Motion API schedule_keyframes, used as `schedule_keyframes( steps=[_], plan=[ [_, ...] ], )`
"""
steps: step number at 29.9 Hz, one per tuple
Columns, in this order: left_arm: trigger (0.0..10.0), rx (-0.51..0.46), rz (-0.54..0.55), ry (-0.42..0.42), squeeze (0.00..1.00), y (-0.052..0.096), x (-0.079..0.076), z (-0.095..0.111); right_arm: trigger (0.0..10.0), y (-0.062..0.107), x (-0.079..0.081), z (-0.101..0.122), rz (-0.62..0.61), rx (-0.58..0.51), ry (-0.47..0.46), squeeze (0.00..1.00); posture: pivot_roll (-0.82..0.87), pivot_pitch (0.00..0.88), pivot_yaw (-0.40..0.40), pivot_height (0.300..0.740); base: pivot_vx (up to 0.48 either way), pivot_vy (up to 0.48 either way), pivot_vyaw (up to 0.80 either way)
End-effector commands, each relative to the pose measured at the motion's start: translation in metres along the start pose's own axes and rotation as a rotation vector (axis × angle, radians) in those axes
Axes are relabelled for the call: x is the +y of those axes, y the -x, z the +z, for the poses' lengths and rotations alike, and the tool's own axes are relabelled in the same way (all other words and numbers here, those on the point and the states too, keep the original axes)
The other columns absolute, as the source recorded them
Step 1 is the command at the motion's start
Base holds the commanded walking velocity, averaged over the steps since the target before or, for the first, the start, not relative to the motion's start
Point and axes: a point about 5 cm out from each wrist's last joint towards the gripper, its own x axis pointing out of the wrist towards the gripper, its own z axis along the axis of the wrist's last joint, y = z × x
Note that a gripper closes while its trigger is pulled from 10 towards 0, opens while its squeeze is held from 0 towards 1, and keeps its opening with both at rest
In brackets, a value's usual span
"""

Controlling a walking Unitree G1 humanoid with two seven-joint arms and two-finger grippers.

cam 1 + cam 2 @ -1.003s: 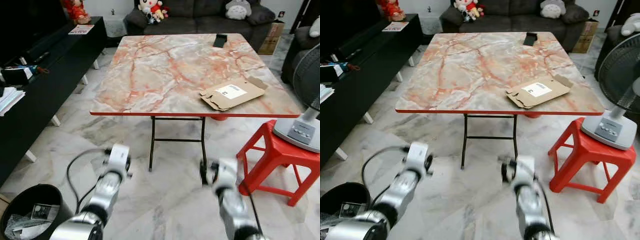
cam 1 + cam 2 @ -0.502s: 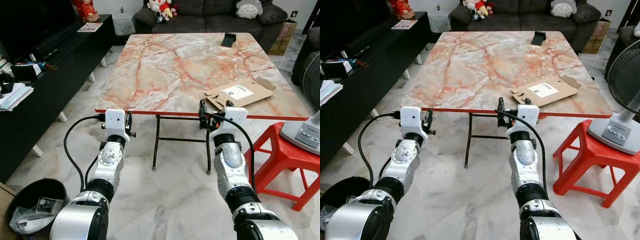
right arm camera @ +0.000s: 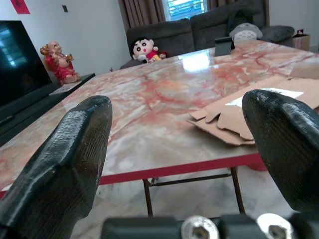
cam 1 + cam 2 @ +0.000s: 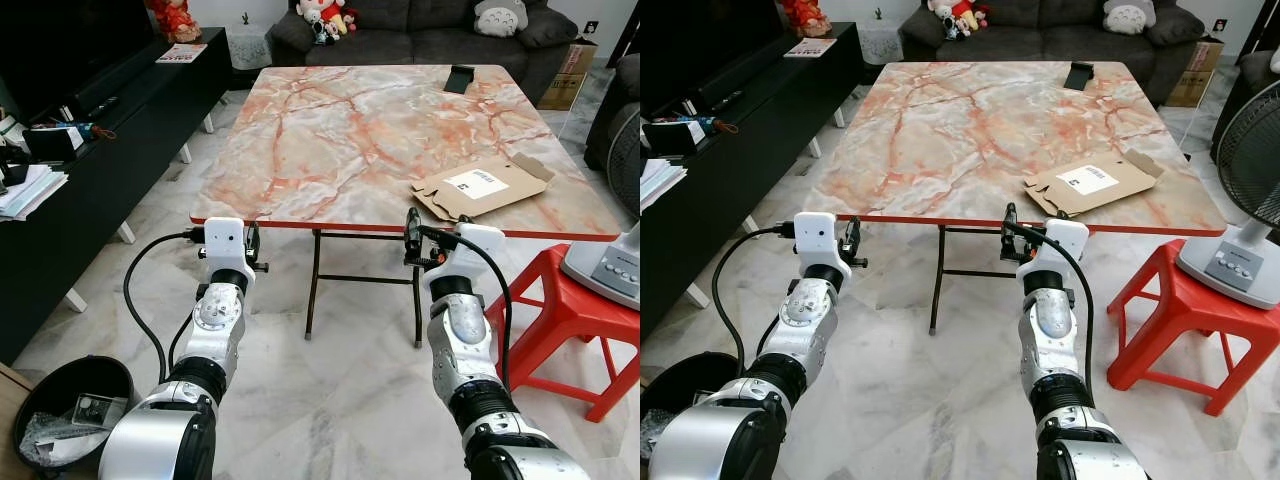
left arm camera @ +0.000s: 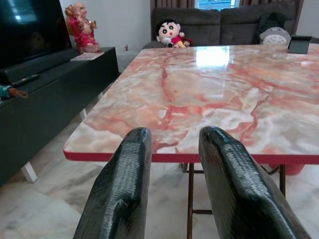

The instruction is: Picking trash to rubbish bin

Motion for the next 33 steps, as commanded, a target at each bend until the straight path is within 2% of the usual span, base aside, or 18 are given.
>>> schedule_keyframes(
  steps=[1, 9, 15, 33],
  plan=[
    [10.0, -0.012, 0.0, 0.011, 0.0, -0.0028, -0.0031, 0.004, 10.0, -0.0085, 0.0055, 0.0124, 0.013, -0.041, -0.006, 0.0, -0.1, 0.0, 0.033, 0.74, 0.416, 0.0, 0.0],
    [10.0, -0.017, -0.012, 0.017, 0.0, -0.0028, -0.0065, 0.0047, 10.0, -0.008, 0.0077, 0.0094, 0.019, -0.017, -0.051, 0.0, -0.11, 0.0, 0.038, 0.74, 0.414, 0.0, 0.0],
    [10.0, -0.022, -0.02, 0.018, 0.0, -0.0041, -0.0072, 0.0066, 10.0, -0.0071, 0.0102, 0.0078, 0.038, -0.008, -0.044, 0.0, -0.11, 0.0, 0.044, 0.74, 0.416, 0.0, -0.73],
    [10.0, -0.033, -0.041, 0.009, 0.0, -0.0041, -0.0111, 0.0079, 10.0, -0.0061, 0.0151, 0.0088, 0.063, -0.019, -0.052, 0.0, -0.11, 0.0, 0.044, 0.74, 0.414, 0.0, 0.0]
  ],
)
